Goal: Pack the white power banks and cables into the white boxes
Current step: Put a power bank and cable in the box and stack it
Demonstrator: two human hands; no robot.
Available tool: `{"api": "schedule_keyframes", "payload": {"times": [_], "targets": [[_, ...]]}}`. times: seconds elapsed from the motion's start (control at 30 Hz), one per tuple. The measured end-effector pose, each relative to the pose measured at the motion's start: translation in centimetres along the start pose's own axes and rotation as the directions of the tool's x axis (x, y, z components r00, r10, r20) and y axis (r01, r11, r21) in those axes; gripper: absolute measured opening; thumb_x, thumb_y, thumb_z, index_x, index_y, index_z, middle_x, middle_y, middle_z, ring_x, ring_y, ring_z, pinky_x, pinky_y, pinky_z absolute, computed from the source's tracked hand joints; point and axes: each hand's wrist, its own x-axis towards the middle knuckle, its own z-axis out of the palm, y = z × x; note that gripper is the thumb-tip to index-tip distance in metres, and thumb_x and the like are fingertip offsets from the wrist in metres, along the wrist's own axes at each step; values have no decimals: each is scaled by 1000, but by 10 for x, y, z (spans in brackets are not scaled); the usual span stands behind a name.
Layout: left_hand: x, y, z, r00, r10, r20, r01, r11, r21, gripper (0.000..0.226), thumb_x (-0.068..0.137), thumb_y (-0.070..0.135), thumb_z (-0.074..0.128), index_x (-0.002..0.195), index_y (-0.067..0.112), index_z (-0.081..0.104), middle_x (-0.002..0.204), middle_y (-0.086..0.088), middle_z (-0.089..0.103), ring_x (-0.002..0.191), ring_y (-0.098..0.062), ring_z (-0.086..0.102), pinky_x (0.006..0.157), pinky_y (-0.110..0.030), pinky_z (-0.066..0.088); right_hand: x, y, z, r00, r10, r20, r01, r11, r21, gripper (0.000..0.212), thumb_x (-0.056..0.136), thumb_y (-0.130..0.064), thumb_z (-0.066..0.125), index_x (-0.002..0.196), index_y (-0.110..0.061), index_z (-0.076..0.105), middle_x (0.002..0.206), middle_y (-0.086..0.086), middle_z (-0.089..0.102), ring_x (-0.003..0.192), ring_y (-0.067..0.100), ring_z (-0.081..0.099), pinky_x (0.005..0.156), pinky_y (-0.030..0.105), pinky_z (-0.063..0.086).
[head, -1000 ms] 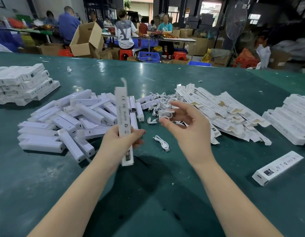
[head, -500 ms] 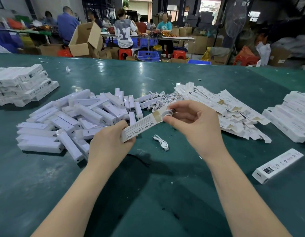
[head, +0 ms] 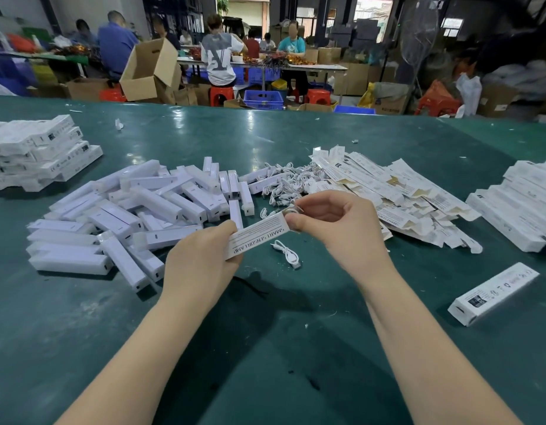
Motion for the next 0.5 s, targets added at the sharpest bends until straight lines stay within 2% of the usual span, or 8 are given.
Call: {"api": "schedule_keyframes", "payload": {"times": [0.13,0.3,0.37,0.43,0.5], "targets": [[-1,1,4,995,-83,46,86,994,-66,18,80,23,61,74,22,45,59,2,48,59,-28,47,49,-32,36,-1,5,4,1000,-8,-16,8,1000,0,18,71,-10,87,78,-22,75,75,-10,76,72,4,72,67,9,50],[-1,-1,3,993,-115,28,117,988,-99,23,79,23,62,70,25,41,55,4,44,54,-23,42,47,-30,29,-2,12,12,998,-20,-55,20,1000,0,15,75,-16,85,73,-26,73,74,-11,75,72,2,71,66,8,48],[-1,-1,3,992,-124,11,124,988,-95,19,78,24,63,72,24,45,55,3,46,56,-25,44,49,-31,34,-3,15,15,999,-29,-41,30,1000,11,16,78,-15,82,73,-27,73,77,-14,75,74,0,71,67,7,48],[-1,0,2,990,-143,-9,141,984,-110,16,78,24,65,73,22,49,56,3,48,57,-27,47,49,-32,37,-5,17,19,999,-33,-26,35,998,49,19,82,-13,79,73,-30,74,83,-15,76,85,-1,70,77,13,52],[-1,1,1,988,-156,-23,151,978,-143,18,78,24,66,72,23,49,54,3,48,56,-26,47,49,-31,37,-6,18,23,999,-38,-28,39,998,47,19,85,-16,75,75,-33,76,94,-18,75,106,-4,64,98,24,48]]}}
